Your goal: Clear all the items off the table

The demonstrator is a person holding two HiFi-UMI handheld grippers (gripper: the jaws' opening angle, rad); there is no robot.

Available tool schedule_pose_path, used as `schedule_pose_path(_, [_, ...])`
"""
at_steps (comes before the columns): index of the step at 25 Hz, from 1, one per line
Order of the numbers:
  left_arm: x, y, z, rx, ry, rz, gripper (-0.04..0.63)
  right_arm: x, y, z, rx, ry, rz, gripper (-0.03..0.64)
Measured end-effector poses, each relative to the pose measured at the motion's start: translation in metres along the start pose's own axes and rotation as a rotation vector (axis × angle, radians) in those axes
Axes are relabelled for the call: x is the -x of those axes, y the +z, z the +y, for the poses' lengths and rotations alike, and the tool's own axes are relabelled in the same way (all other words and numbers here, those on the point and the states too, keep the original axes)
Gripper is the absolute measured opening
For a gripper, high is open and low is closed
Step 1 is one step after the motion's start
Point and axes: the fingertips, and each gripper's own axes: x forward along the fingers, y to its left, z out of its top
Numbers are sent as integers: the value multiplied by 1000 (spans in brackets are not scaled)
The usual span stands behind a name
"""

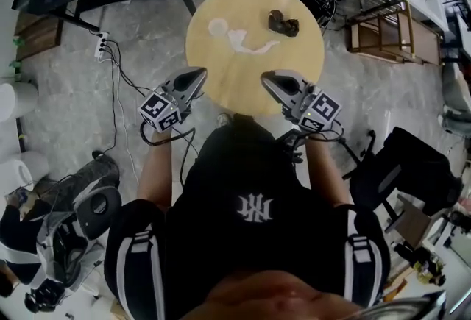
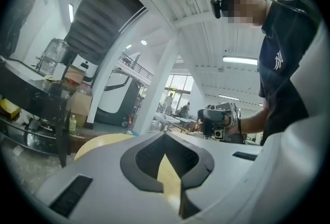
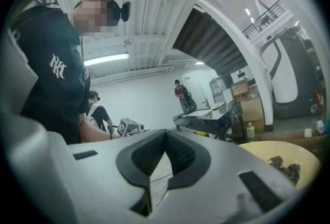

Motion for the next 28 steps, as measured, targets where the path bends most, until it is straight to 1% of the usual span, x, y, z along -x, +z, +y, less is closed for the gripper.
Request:
schedule_pose_path(5, [-22, -1, 12, 42, 36, 13, 14, -9, 5, -30, -15, 62, -16, 3])
schedule_pose_path(9, [-42, -5, 24, 21, 67, 52, 14, -8, 13, -53, -16, 111, -43, 3])
schedule_pose_path(12, [-59, -9, 38, -13, 110, 96, 14, -7, 18, -74, -24, 141, -96, 3])
schedule_pose_path(17, [-63, -28, 64, -16, 200, 123, 15, -18, -1, -90, -47, 169, -68, 3])
schedule_pose_path(20, [-62, -45, 85, -9, 234, 142, 19, -30, -12, -94, -73, 175, -70, 3])
schedule_pose_path(23, [-64, -66, 108, -19, 236, 163, 79, -42, -36, -103, -75, 168, -20, 3])
schedule_pose_path(25, [-68, -82, 122, -39, 234, 184, 83, -50, -50, -112, -61, 151, 4, 3])
schedule_pose_path(26, [-70, -90, 130, -48, 233, 199, 116, -54, -54, -116, -56, 142, 11, 3])
schedule_pose_path(27, [-71, -98, 137, -54, 232, 212, 168, -58, -58, -120, -51, 132, 13, 3])
schedule_pose_path(28, [-73, -105, 145, -60, 232, 219, 207, -63, -61, -125, -47, 124, 11, 3])
